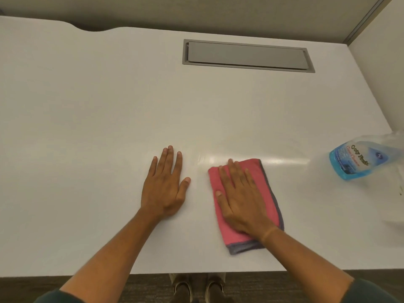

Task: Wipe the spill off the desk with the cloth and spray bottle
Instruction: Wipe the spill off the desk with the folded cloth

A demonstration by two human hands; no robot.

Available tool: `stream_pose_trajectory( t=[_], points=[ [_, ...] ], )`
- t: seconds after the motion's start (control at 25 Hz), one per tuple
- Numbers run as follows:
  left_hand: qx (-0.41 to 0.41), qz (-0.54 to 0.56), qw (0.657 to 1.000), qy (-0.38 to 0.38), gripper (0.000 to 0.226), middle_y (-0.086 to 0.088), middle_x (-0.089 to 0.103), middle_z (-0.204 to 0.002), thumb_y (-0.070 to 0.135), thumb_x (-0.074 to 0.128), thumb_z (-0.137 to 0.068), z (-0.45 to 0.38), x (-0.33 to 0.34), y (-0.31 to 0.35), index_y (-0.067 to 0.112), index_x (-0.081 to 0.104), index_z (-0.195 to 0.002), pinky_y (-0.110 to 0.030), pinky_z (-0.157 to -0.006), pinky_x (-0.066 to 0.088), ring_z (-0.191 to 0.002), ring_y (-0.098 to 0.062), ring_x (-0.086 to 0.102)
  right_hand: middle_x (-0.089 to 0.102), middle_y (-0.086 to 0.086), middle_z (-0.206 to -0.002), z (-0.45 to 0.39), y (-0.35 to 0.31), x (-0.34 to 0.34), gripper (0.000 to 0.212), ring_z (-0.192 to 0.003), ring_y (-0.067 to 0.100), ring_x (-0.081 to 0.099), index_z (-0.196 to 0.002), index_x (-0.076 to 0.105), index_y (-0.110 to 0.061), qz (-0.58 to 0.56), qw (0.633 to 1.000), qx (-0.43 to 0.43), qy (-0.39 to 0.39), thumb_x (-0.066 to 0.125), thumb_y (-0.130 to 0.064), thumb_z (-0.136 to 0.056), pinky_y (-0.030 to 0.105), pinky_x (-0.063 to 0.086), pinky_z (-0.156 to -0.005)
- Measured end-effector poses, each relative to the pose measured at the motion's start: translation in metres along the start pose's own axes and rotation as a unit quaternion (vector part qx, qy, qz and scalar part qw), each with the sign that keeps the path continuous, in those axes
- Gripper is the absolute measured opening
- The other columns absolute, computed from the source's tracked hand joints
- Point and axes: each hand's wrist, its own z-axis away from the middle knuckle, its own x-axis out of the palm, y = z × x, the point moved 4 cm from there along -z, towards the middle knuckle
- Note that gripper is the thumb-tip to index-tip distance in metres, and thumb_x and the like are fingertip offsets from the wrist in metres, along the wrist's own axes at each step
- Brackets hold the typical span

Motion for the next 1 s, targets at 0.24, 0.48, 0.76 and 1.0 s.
stream_pose_trajectory(
  t=[0.24,0.48,0.76,1.0],
  points=[
    [0.001,-0.003,1.0,0.008,0.072,-0.011,-0.003,-0.164,0.051,0.018,-0.096,-0.001,0.001,0.0,0.015,0.001,-0.155,-0.043,-0.123,0.002,-0.151,-0.022,-0.008,-0.002,0.016,-0.163,-0.083,-0.003,-0.012,0.066,-0.151,0.029,-0.006,-0.156,0.001,-0.014,-0.019,0.99,0.136,0.011,0.017,-0.045,-0.1,0.045,-0.003,-0.122],
    [0.005,0.007,1.0,0.004,0.071,-0.009,-0.005,-0.164,0.051,0.018,-0.096,-0.001,0.002,-0.001,0.016,0.0,-0.155,-0.042,-0.123,0.0,-0.15,-0.019,-0.01,-0.005,0.009,-0.164,-0.023,-0.031,0.003,0.066,-0.151,0.022,-0.008,-0.156,-0.001,-0.017,0.0,0.999,-0.048,-0.016,0.02,-0.047,-0.101,0.044,0.002,-0.122],
    [-0.003,0.004,1.0,0.004,0.071,-0.009,-0.006,-0.164,0.051,0.018,-0.096,-0.001,0.003,-0.001,0.016,-0.002,-0.155,-0.043,-0.123,0.001,-0.15,-0.02,-0.011,-0.008,0.009,-0.164,0.013,0.004,0.003,0.069,-0.151,0.021,-0.011,-0.156,-0.005,-0.016,0.004,0.996,0.089,0.004,0.016,-0.05,-0.1,0.041,-0.004,-0.122],
    [0.002,0.004,1.0,0.005,0.071,-0.01,-0.004,-0.164,0.05,0.02,-0.096,-0.001,0.003,-0.001,0.015,0.0,-0.155,-0.043,-0.123,0.001,-0.151,-0.02,-0.009,-0.003,0.016,-0.164,-0.039,-0.027,-0.001,0.068,-0.151,0.028,-0.007,-0.156,0.001,-0.012,-0.005,0.997,0.083,0.008,0.017,-0.047,-0.1,0.046,-0.001,-0.123]
  ],
)
